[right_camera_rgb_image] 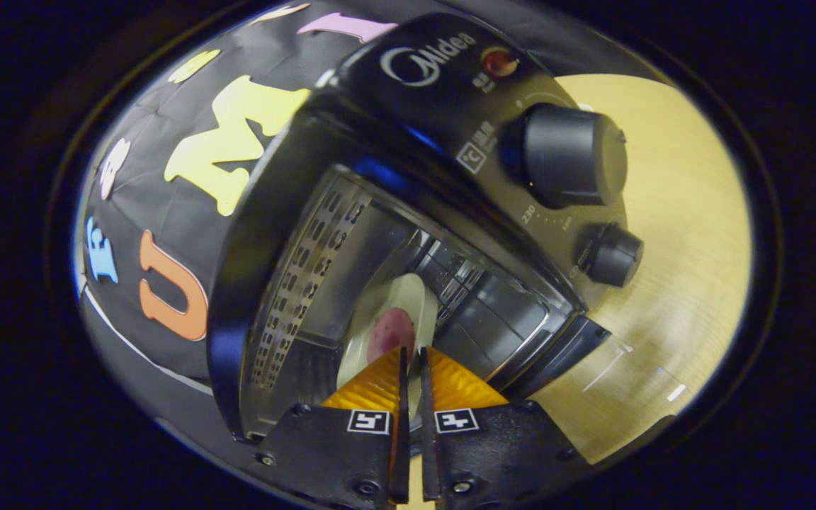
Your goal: Open the electric oven with the left hand, put the food in, and close the electric oven.
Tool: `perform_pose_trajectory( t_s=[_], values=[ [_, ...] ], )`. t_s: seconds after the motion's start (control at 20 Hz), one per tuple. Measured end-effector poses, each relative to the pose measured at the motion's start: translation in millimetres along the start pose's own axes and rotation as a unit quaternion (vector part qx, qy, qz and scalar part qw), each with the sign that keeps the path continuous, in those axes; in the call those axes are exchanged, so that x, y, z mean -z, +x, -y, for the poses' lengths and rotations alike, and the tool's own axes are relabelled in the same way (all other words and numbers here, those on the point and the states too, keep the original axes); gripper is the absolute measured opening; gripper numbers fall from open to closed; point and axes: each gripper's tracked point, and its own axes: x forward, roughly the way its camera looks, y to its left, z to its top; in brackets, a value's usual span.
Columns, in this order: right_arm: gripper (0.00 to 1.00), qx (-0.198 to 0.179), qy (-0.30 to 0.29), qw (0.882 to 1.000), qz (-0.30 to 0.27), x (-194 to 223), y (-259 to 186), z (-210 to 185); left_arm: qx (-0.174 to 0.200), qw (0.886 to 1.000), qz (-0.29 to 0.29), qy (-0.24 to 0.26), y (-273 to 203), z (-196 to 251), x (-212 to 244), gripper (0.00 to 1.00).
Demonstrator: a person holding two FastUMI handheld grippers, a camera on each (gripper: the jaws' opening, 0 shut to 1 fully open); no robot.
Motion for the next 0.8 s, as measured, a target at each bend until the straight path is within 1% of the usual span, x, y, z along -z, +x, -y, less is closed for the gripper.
perform_pose_trajectory(
  t_s=[0.1,0.15,0.2,0.25,0.3,0.35,0.45,0.5,0.55,0.6,0.65,0.7,0.8],
  values=[
    [0.04,0.000,-0.024,1.000,0.015,0,-2,-1,0.000,1.000,0.004,0.002,-4,-1,-1,0.95],
    [0.08,-0.001,-0.033,0.999,0.016,2,-5,-2,0.001,1.000,0.004,-0.001,-5,0,-1,0.95],
    [0.07,-0.005,-0.040,0.999,0.016,4,-7,-3,0.003,1.000,0.003,-0.005,-5,0,-1,0.95],
    [0.09,-0.010,-0.046,0.999,0.018,5,-10,-6,0.005,1.000,0.002,-0.008,-6,0,-1,0.95],
    [0.14,-0.016,-0.055,0.998,0.024,9,-9,-8,0.008,1.000,0.001,-0.012,-7,1,0,0.95],
    [0.18,-0.018,-0.067,0.997,0.029,1,-15,-9,0.011,1.000,0.001,-0.015,-7,2,0,0.95],
    [0.23,-0.018,-0.096,0.994,0.040,0,-23,-8,0.016,1.000,0.001,-0.017,-10,1,0,0.95],
    [0.28,-0.014,-0.112,0.992,0.047,0,-27,-6,0.018,1.000,0.000,-0.017,-10,3,2,0.95],
    [0.37,-0.003,-0.126,0.991,0.052,2,-32,0,0.018,1.000,-0.002,-0.018,-11,3,3,0.95],
    [0.39,0.006,-0.141,0.989,0.054,6,-39,5,0.021,1.000,-0.004,-0.020,-13,3,4,0.95],
    [0.41,0.003,-0.153,0.987,0.056,10,-44,4,0.027,0.999,-0.004,-0.025,-15,7,3,0.95],
    [0.49,-0.003,-0.166,0.984,0.058,16,-53,1,0.032,0.999,-0.002,-0.028,-18,8,2,0.95],
    [0.61,-0.009,-0.201,0.977,0.066,20,-71,0,0.033,0.999,-0.001,-0.027,-19,8,2,0.95]
  ],
)
